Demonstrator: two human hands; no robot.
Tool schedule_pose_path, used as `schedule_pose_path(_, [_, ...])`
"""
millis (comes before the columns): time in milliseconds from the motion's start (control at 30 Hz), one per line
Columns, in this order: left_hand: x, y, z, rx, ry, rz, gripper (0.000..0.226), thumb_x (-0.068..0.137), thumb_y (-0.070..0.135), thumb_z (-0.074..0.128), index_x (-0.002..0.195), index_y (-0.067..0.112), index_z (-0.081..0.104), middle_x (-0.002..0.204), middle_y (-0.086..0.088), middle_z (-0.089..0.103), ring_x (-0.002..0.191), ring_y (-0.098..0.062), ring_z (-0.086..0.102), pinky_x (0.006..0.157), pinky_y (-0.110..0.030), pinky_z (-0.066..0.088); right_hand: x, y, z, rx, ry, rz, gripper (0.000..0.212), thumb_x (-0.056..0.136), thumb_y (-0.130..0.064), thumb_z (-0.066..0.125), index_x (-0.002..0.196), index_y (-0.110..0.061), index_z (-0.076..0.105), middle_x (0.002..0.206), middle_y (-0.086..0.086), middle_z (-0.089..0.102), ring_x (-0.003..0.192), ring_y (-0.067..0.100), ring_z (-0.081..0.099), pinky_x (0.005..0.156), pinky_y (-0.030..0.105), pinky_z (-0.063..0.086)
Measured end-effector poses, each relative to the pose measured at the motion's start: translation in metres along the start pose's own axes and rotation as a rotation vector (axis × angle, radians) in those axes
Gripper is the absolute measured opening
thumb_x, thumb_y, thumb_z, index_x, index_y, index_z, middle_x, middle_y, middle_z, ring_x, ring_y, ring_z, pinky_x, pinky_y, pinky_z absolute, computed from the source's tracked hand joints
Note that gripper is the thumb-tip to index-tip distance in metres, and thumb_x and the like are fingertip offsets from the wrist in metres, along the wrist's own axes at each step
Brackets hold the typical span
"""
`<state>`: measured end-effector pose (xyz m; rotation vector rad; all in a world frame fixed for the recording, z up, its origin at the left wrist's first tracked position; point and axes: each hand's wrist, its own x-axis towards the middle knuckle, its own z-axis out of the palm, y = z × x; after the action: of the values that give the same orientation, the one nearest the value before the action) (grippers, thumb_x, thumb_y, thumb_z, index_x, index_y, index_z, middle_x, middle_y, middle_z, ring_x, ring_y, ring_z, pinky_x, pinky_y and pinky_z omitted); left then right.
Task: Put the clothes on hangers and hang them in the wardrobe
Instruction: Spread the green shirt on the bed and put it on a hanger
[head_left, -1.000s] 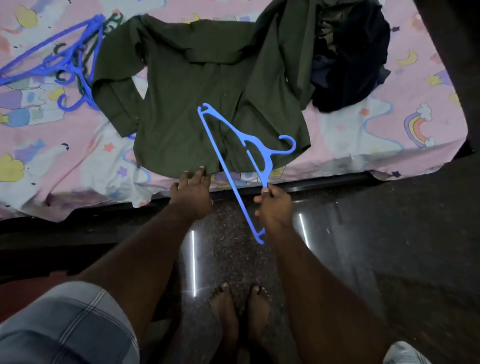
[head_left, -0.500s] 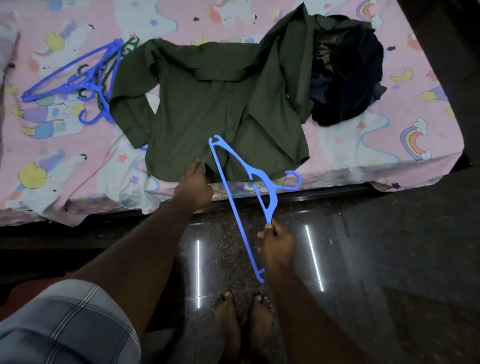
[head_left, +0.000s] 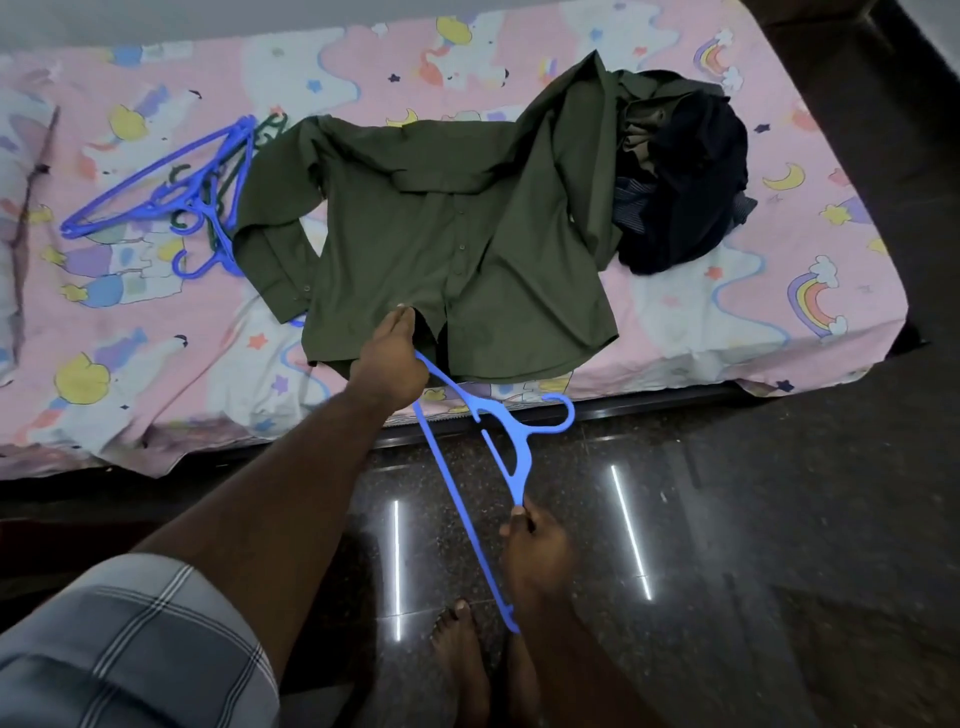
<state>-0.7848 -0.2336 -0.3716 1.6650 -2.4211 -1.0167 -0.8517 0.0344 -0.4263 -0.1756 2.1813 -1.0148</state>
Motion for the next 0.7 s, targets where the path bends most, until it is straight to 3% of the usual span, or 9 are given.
schedule_pose_path(100, [-0.008,-0.002,0.001,0.017,-0.034,0.024,0.075,0.074,0.027,0.044,0.148,0.013,0.041,0.156,-0.006,0.037,0.140,-0.032,0.041,0.110,-0.048,0.041,0.007,-0.011,0.016,0.018,-0.036,0.047,0.019,0.099,-0.020,0.055,0.093,-0.016,0.073,0.077,0.005,0.072,0.075,0.032,0.068,0.077,0.048,0.056])
schedule_pose_path(167, [-0.010,-0.005,0.004,0.034,-0.045,0.035,0.065,0.087,0.023,0.049,0.150,0.010,0.040,0.158,-0.007,0.036,0.142,-0.031,0.039,0.112,-0.048,0.039,0.013,-0.022,0.028,0.028,-0.064,0.098,0.023,0.099,-0.021,0.053,0.111,-0.016,0.073,0.084,0.006,0.073,0.078,0.033,0.069,0.077,0.051,0.057])
schedule_pose_path(300, [-0.018,-0.012,0.010,0.007,-0.044,0.032,0.073,0.077,0.018,0.046,0.150,0.012,0.041,0.158,-0.006,0.038,0.141,-0.030,0.041,0.112,-0.044,0.040,0.022,-0.047,0.055,0.203,-0.152,0.191,0.030,0.102,-0.013,0.049,0.128,-0.011,0.063,0.083,0.007,0.070,0.065,0.024,0.058,0.068,0.040,0.050])
schedule_pose_path(400, [-0.032,-0.017,0.019,-0.124,-0.037,-0.032,0.070,0.085,0.001,0.053,0.153,0.010,0.038,0.160,-0.008,0.035,0.145,-0.026,0.037,0.115,-0.033,0.033,0.030,-0.069,0.066,0.251,-0.198,0.191,0.023,0.102,-0.010,0.047,0.121,-0.012,0.061,0.088,0.012,0.069,0.061,0.022,0.053,0.061,0.032,0.044])
schedule_pose_path(433, [-0.039,-0.016,0.021,-0.183,-0.016,-0.075,0.068,0.087,0.000,0.055,0.153,0.010,0.039,0.156,-0.011,0.040,0.140,-0.028,0.043,0.112,-0.032,0.036,0.033,-0.075,0.068,0.271,-0.213,0.206,0.020,0.103,-0.009,0.046,0.117,-0.018,0.058,0.086,0.012,0.068,0.057,0.020,0.051,0.054,0.028,0.042])
schedule_pose_path(500, [-0.052,-0.020,0.031,-0.284,0.036,-0.207,0.061,0.089,0.003,0.056,0.148,0.010,0.043,0.136,-0.015,0.057,0.120,-0.034,0.058,0.091,-0.032,0.044,0.041,-0.086,0.073,0.304,-0.247,0.240,0.025,0.104,-0.009,0.044,0.126,-0.017,0.055,0.081,0.008,0.065,0.049,0.016,0.046,0.044,0.023,0.036])
schedule_pose_path(600, [-0.065,-0.026,0.048,-0.729,-0.051,-0.574,0.035,0.098,0.012,0.054,0.132,0.012,0.053,0.111,-0.014,0.063,0.094,-0.033,0.065,0.072,-0.036,0.049,0.045,-0.095,0.077,0.360,-0.313,0.260,0.028,0.105,-0.008,0.044,0.131,-0.010,0.052,0.081,0.009,0.066,0.045,0.016,0.046,0.041,0.022,0.037])
schedule_pose_path(667, [-0.073,-0.028,0.057,-1.099,-0.126,-0.713,0.009,0.100,0.006,0.049,0.101,0.008,0.058,0.090,-0.017,0.066,0.072,-0.030,0.066,0.069,-0.039,0.054,0.047,-0.097,0.079,0.356,-0.344,0.235,0.020,0.104,-0.009,0.046,0.119,-0.016,0.056,0.081,0.010,0.066,0.050,0.020,0.052,0.047,0.029,0.047])
schedule_pose_path(700, [-0.072,-0.029,0.061,-1.178,-0.107,-0.728,0.012,0.100,0.002,0.049,0.093,0.006,0.057,0.083,-0.017,0.067,0.067,-0.029,0.066,0.068,-0.039,0.055,0.052,-0.096,0.081,0.311,-0.339,0.196,0.016,0.102,-0.011,0.050,0.109,-0.019,0.063,0.079,0.009,0.067,0.055,0.024,0.056,0.055,0.038,0.053])
